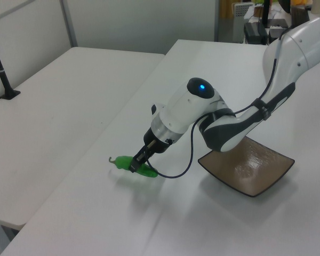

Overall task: Chili peppers are placed on a ceramic plate
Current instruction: 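Lift the held chili pepper and carry it over the brown plate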

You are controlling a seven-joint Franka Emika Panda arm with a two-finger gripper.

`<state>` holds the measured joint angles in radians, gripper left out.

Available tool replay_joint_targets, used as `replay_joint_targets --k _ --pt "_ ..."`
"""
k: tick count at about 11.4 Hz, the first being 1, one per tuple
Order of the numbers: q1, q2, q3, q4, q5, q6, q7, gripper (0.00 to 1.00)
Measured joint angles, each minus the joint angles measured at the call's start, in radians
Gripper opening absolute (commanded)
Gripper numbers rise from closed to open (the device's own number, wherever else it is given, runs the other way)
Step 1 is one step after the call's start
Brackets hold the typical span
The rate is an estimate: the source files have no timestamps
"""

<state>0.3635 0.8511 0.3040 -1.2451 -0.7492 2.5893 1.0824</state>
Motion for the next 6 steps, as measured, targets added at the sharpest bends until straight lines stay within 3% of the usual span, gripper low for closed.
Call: replay_joint_targets --k 2,6 --pt "-0.008 -0.053 0.002 -0.065 0.072 -0.026 -0.075 0.24" --pt "-0.038 -0.18 0.004 -0.208 0.151 -0.052 -0.153 0.24"
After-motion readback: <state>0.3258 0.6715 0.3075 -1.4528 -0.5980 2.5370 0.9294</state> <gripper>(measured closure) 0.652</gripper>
